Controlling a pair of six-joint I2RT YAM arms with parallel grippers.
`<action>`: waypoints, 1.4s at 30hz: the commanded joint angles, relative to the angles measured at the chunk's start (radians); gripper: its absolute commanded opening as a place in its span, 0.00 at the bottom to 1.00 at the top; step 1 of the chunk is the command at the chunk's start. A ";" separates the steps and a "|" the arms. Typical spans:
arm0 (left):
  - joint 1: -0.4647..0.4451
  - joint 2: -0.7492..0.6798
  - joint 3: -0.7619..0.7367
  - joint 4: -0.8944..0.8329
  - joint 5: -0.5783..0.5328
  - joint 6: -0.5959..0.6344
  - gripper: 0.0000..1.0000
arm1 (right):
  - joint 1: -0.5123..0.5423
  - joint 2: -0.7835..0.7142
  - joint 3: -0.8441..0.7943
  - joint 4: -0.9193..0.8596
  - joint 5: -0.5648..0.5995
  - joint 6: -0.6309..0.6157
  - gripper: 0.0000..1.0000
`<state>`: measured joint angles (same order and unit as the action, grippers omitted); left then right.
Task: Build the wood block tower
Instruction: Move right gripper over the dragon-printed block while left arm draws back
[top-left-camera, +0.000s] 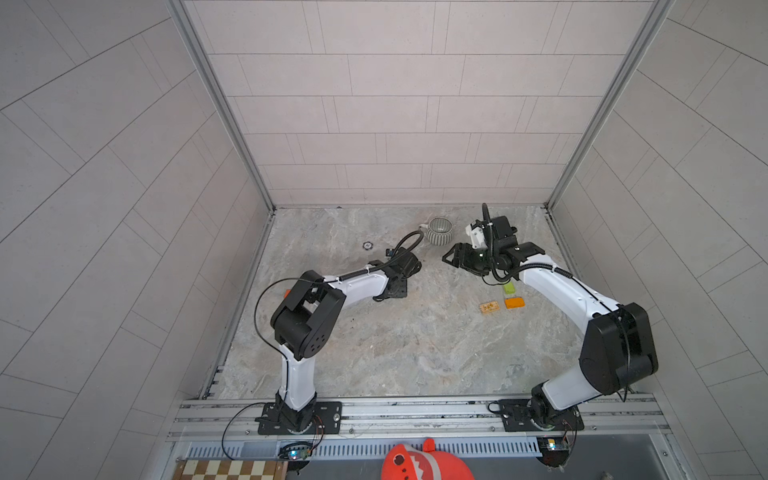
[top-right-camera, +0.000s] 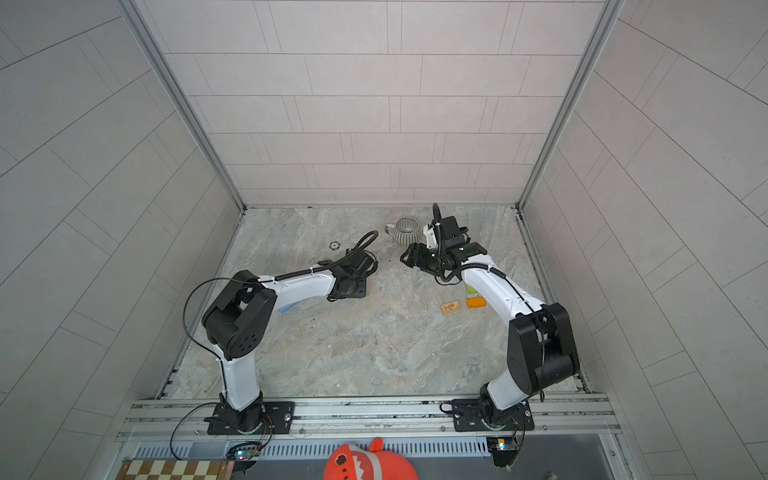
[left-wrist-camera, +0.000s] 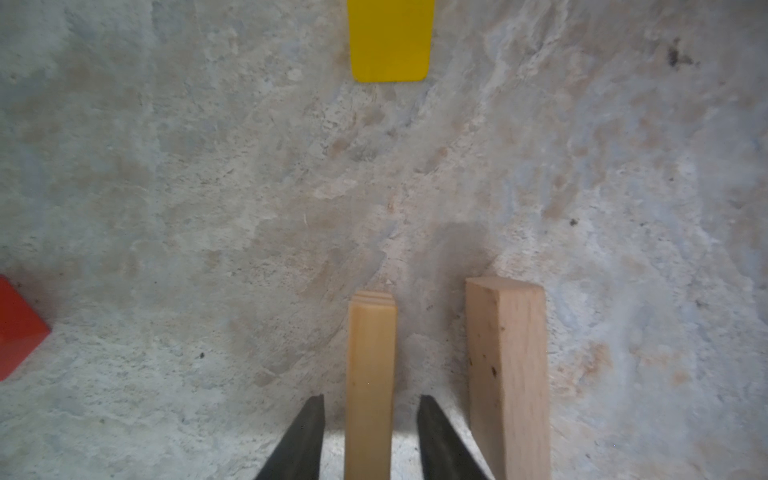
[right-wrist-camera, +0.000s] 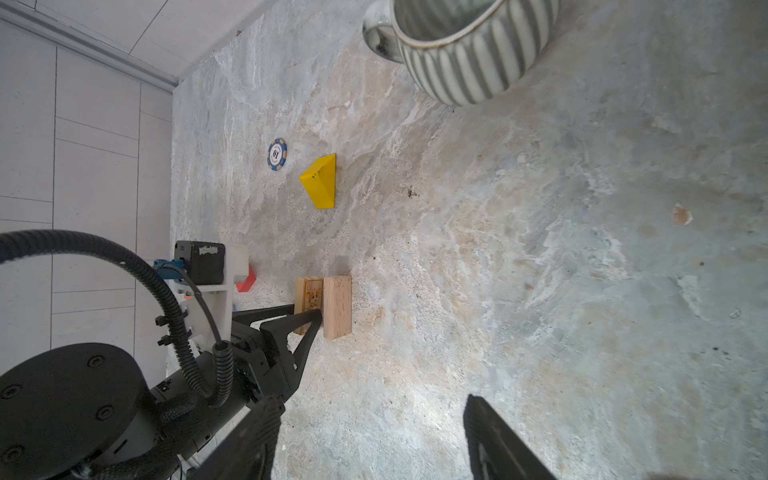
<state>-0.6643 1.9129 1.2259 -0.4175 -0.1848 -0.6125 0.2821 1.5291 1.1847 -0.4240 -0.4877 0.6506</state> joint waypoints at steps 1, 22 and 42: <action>-0.009 -0.040 0.022 -0.042 -0.020 0.010 0.51 | -0.003 -0.044 -0.014 -0.017 0.011 -0.018 0.73; -0.023 -0.618 -0.139 -0.368 0.206 0.117 1.00 | -0.009 -0.180 -0.245 -0.210 0.270 -0.217 0.92; -0.025 -0.820 -0.231 -0.356 0.257 0.135 1.00 | -0.158 -0.144 -0.364 -0.083 0.304 -0.260 0.99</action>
<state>-0.6861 1.0740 0.9848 -0.8043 0.0643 -0.4919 0.1371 1.3472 0.7853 -0.5167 -0.1841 0.4305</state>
